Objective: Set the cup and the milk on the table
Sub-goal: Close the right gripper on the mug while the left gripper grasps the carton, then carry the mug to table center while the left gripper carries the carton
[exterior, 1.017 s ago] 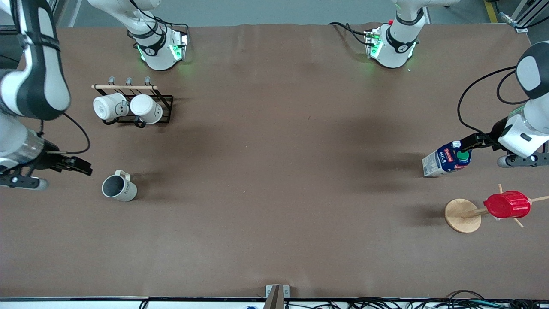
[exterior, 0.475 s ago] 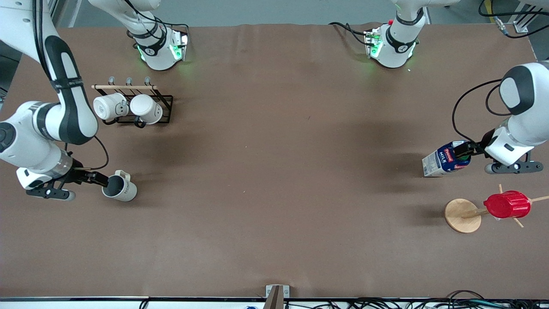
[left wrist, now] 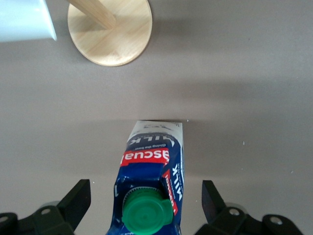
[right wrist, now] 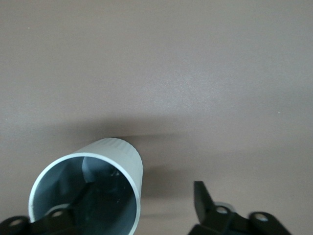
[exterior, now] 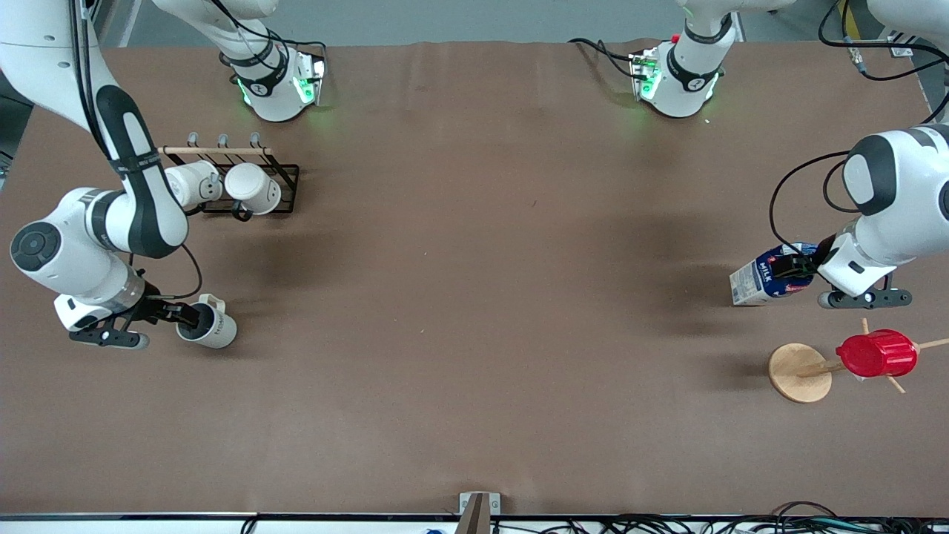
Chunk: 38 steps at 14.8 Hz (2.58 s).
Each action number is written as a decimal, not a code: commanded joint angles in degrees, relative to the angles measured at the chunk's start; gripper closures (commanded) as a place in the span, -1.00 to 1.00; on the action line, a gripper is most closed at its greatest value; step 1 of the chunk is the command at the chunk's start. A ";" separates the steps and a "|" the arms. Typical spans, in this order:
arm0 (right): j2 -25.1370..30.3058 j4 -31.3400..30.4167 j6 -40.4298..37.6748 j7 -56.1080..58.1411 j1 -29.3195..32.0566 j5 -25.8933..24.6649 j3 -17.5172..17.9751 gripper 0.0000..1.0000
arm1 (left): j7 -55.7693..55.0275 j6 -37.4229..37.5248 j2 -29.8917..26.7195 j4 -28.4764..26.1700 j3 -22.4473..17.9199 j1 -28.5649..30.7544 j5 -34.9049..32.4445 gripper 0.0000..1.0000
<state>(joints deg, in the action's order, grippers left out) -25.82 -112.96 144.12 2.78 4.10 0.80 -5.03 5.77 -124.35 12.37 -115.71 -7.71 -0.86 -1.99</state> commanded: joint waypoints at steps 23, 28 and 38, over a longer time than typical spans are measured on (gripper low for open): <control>2.70 16.46 -24.86 -22.36 -6.19 -0.18 17.93 0.99 | 2.14 1.57 -3.75 -1.36 0.42 0.60 -1.08 0.97; -1.06 20.05 -24.59 -39.13 -20.33 -8.51 18.65 0.99 | 1.70 12.45 -3.58 8.73 2.70 0.33 -1.00 1.00; -14.78 29.82 -18.00 -55.95 -34.15 -15.03 18.65 0.99 | -4.70 19.41 2.21 22.98 14.55 -0.28 -1.17 1.00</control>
<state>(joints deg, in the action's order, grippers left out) -39.42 -84.60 126.33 -50.13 -29.61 -12.42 13.69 3.39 -106.81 12.30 -96.87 4.01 -0.86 -2.05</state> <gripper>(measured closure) 0.956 0.612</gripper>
